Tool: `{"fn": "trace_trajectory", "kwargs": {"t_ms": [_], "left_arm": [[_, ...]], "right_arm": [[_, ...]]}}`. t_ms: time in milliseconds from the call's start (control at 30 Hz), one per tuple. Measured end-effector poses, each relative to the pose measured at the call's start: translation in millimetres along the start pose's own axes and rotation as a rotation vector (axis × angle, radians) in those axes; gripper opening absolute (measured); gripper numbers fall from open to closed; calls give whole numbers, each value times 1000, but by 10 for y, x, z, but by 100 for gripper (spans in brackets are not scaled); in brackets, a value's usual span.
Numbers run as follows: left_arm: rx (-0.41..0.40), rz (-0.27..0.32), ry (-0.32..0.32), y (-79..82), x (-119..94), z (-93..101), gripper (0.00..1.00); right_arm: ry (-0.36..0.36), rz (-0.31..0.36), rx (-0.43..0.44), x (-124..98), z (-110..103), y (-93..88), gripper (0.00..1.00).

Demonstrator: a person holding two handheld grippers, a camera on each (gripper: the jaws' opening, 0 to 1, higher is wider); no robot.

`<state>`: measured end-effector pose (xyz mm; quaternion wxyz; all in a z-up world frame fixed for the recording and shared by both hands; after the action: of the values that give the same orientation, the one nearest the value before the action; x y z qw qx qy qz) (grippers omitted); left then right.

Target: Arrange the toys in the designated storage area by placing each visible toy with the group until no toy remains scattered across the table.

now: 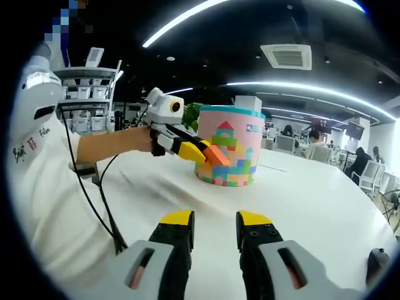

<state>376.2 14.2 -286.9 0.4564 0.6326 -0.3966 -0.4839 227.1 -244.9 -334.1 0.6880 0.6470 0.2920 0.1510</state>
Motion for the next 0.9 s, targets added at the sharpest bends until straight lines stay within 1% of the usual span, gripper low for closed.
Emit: {"fn": "trace_trajectory", "kwargs": {"t_ms": [100,167,233,267,367,467,500,567,700,800,867,900], "left_arm": [[-10,5,18,69,-163,-79,21],[-15,21,29,127,-290,-96,21],[-8,30,40,163,-364,-109,21],[1,22,47,171,-390,-119,21],[-3,19,55,176,-459,-143,21],[-10,37,60,184,-506,-142,21],[-22,51,57,188,-518,-137,21],[-33,58,50,187,-528,-134,21],[-32,52,54,187,-558,-145,21],[-59,55,45,198,-612,-172,21],[-59,56,47,205,-634,-171,21],[-54,62,54,237,-688,-169,21]], "right_arm": [[4,0,-1,12,-11,3,27],[6,1,-3,15,-18,8,27],[5,0,-4,15,-19,11,27],[5,0,-4,15,-18,13,27],[5,2,-5,14,-18,19,27],[6,3,-4,17,-19,21,27],[6,2,-6,18,-19,20,27],[7,1,-6,20,-21,22,27],[5,4,-6,16,-15,26,27],[4,5,-6,15,-11,26,27],[4,5,-7,16,-12,26,27],[5,3,-6,19,-14,24,27]]}}
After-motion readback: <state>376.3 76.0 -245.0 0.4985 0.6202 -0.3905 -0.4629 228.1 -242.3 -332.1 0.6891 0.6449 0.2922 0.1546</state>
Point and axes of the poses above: the point that each gripper's makers call its tool centre point, and the gripper's own axes: x roughly forward along the fingers, z roughly to its right, y roughly out of its top, the point moved 10 cm from there along -x, roughly backward along the fingers, and after that the axes turned 8 degrees about x, right-handed, at the moved point
